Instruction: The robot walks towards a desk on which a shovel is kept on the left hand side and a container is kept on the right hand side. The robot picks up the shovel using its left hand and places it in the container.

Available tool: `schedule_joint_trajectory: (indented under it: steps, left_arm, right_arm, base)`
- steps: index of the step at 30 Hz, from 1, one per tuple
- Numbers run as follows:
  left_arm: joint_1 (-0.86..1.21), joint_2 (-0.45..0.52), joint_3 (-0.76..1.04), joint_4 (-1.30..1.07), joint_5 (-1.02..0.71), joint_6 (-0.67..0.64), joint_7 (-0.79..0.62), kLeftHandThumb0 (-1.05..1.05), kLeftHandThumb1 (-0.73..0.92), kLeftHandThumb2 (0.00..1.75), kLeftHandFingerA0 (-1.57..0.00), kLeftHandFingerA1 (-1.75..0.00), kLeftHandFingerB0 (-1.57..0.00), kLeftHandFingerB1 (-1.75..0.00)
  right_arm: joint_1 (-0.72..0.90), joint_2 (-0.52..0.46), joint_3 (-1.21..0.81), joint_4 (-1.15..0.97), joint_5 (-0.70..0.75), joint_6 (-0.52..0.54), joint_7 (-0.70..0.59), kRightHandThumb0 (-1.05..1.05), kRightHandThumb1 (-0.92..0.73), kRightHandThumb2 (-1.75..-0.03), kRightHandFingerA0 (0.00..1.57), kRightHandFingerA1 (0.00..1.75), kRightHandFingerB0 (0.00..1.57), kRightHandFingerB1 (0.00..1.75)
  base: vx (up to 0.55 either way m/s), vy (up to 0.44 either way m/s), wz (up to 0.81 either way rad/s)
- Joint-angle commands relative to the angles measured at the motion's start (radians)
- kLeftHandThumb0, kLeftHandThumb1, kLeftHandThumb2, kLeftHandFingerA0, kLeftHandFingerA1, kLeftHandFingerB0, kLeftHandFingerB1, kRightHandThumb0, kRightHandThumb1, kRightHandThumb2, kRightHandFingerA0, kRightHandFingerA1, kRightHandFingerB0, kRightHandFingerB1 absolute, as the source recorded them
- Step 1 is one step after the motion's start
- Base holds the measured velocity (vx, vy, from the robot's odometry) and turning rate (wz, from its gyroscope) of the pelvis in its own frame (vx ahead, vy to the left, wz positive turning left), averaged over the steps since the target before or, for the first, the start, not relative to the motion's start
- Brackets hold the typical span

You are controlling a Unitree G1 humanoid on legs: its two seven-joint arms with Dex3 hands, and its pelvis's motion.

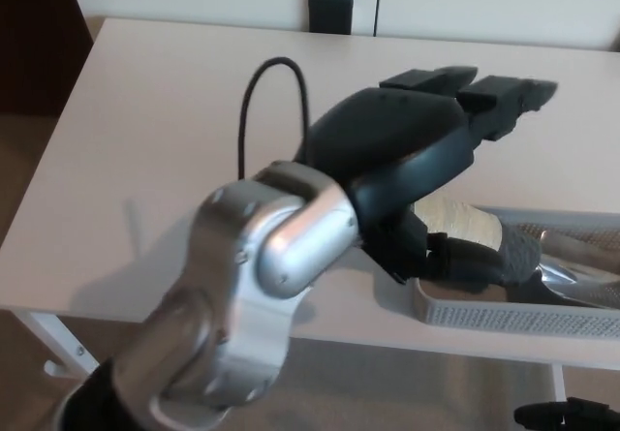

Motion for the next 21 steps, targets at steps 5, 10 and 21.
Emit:
schedule_joint_trajectory:
  steps: [5, 10, 21]
  left_arm:
    - [0.357, 0.009, 0.663, -0.408, -1.277, 0.128, -0.508, -0.96, 0.80, 0.65, -0.32, -0.30, -0.47, -0.35]
    - [0.605, 0.176, 0.804, -0.364, -1.529, 0.001, -0.670, -0.93, 0.69, 1.14, -0.46, -0.50, -0.36, -0.44]
    - [0.906, 0.263, 0.950, -0.352, -1.657, -0.125, -0.851, -1.05, 0.62, 1.13, -0.43, -0.44, -0.42, -0.42]
  right_arm:
    - [0.036, -0.031, 0.010, 0.006, -0.035, 0.000, -0.013, -0.36, -0.53, -0.55, 0.77, 0.55, 0.60, 0.48]
    - [0.034, -0.044, 0.027, 0.053, -0.059, -0.045, -0.010, -0.24, -0.57, -0.56, 0.72, 0.53, 0.59, 0.48]
    - [0.025, -0.028, 0.024, 0.090, -0.042, -0.050, -0.014, -0.25, -0.53, -0.55, 0.73, 0.56, 0.59, 0.50]
  base:
    - [0.00, 0.000, 0.00]
    - [0.00, 0.000, 0.00]
    - [0.00, 0.000, 0.00]
